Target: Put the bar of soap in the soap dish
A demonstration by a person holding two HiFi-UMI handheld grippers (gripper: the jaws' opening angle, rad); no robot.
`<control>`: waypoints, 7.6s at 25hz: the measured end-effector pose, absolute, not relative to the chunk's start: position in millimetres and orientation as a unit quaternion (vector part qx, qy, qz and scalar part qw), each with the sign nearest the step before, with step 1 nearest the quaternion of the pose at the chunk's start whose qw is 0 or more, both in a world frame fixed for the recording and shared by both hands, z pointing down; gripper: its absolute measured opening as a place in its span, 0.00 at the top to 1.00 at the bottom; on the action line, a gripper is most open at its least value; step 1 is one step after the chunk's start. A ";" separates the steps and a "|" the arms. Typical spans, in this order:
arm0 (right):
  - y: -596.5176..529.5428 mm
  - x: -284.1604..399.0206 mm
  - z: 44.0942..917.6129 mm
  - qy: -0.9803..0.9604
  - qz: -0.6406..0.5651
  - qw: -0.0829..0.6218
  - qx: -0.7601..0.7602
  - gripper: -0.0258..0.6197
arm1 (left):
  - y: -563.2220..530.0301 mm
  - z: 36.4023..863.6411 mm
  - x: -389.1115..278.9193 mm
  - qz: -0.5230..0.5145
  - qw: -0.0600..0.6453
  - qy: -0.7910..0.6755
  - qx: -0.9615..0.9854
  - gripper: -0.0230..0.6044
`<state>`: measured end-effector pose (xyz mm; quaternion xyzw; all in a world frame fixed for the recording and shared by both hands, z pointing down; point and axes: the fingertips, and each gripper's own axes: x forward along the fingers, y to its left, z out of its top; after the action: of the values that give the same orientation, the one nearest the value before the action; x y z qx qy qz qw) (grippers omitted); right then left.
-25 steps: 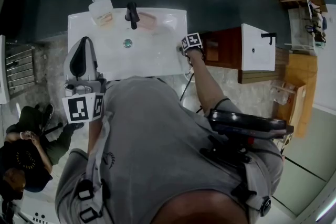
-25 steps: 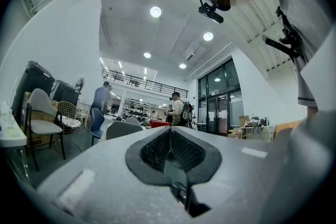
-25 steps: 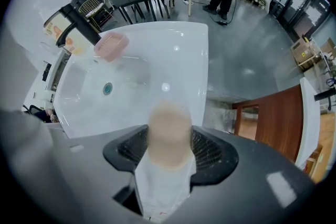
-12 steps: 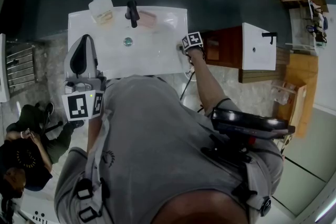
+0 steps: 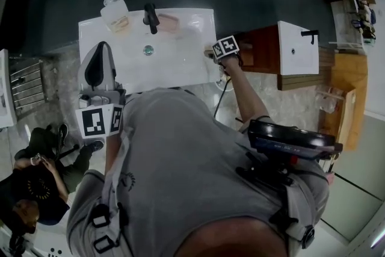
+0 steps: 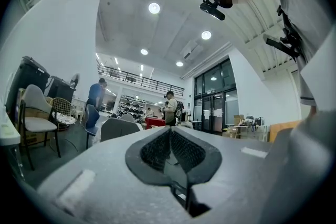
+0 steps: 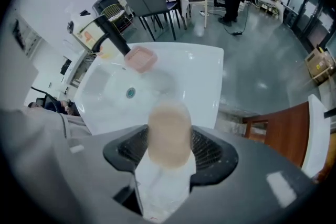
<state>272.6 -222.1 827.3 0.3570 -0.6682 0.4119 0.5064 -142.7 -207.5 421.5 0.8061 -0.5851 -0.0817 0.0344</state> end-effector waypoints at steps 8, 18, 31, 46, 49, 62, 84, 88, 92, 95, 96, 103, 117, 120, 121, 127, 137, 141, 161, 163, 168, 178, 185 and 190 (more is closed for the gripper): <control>-202.7 240.3 751.5 -0.721 0.342 0.529 0.288 0.57 | -213.4 424.0 -134.7 -0.078 0.041 -0.568 0.818 0.98; -158.3 223.3 665.9 -0.748 0.235 0.590 0.193 0.57 | -218.9 432.2 -144.2 -0.078 0.039 -0.566 0.820 0.98; -187.4 195.5 652.9 -0.757 0.204 0.600 0.158 0.57 | -211.2 428.2 -147.8 -0.083 0.051 -0.577 0.811 0.98; -263.6 107.5 662.1 -0.770 0.158 0.612 0.089 0.57 | -173.4 444.7 -201.1 -0.084 0.063 -0.651 0.752 0.98; -285.9 97.9 667.4 -0.767 0.151 0.618 0.087 0.57 | -166.0 449.4 -210.9 -0.083 0.067 -0.665 0.739 0.98; -361.1 61.3 684.8 -0.758 0.130 0.634 0.087 0.57 | -135.5 468.3 -236.6 -0.070 0.079 -0.712 0.694 0.98; -368.1 62.2 807.4 -0.740 0.149 0.654 0.050 0.57 | -114.6 470.9 -241.5 -0.043 0.082 -0.741 0.665 0.97; -367.1 61.8 834.8 -0.732 0.162 0.660 0.043 0.57 | -110.9 473.7 -245.0 -0.035 0.084 -0.748 0.658 0.98; -364.6 58.5 853.5 -0.727 0.165 0.666 0.035 0.57 | -107.6 473.1 -247.4 -0.030 0.082 -0.755 0.650 0.97; -364.8 54.9 860.6 -0.727 0.165 0.666 0.031 0.57 | -107.7 470.3 -247.5 -0.026 0.077 -0.759 0.646 0.98; -364.5 54.3 861.7 -0.727 0.166 0.666 0.030 0.57 | -107.5 469.9 -247.0 -0.025 0.076 -0.759 0.646 0.97; -360.6 53.6 863.2 -0.722 0.157 0.673 0.020 0.57 | -108.2 466.6 -243.9 -0.023 0.074 -0.761 0.644 0.97; -368.6 60.0 863.8 -0.723 0.162 0.670 0.035 0.50 | -109.8 467.9 -239.5 -0.028 0.073 -0.760 0.645 0.97; -374.3 56.3 855.0 -0.734 0.162 0.658 0.050 0.51 | -107.0 464.7 -242.3 -0.030 0.068 -0.760 0.645 0.97; -377.5 54.3 848.4 -0.740 0.161 0.650 0.059 0.51 | -106.7 463.2 -244.0 -0.031 0.065 -0.759 0.647 0.97; -391.6 33.8 771.6 -0.799 0.183 0.552 0.151 0.49 | -114.5 452.5 -246.3 -0.042 0.057 -0.745 0.663 0.97; -376.7 38.5 559.9 -0.892 0.158 0.306 0.293 0.49 | -177.0 410.2 -212.2 -0.073 0.024 -0.660 0.747 0.97; -344.9 65.2 473.0 -0.906 0.129 0.185 0.358 0.49 | -210.2 390.4 -183.4 -0.078 0.003 -0.604 0.793 0.97; -283.0 144.6 378.7 -0.864 0.085 -0.009 0.496 0.60 | -242.2 367.6 -104.8 -0.079 -0.019 -0.495 0.865 0.97; -284.9 145.8 376.6 -0.860 0.084 -0.012 0.503 0.61 | -241.1 366.9 -108.7 -0.082 -0.019 -0.501 0.861 0.97; -289.5 143.5 365.0 -0.862 0.069 -0.026 0.502 0.63 | -241.6 364.3 -117.1 -0.090 -0.025 -0.514 0.853 0.97; -282.8 107.9 359.8 -0.895 0.042 -0.006 0.443 0.95 | -235.8 365.9 -114.3 -0.101 -0.020 -0.527 0.844 0.97; -284.4 112.6 373.7 -0.889 0.030 0.032 0.455 0.96 | -234.7 368.5 -114.4 -0.107 -0.014 -0.529 0.842 0.97; -282.2 111.8 380.6 -0.887 0.038 0.030 0.459 0.96 | -233.5 376.8 -108.2 -0.102 -0.006 -0.523 0.846 0.97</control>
<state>111.8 -282.2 380.6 0.4594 -0.8869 0.0377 0.0296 -108.2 -233.5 376.8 0.8463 -0.5230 -0.1015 -0.0060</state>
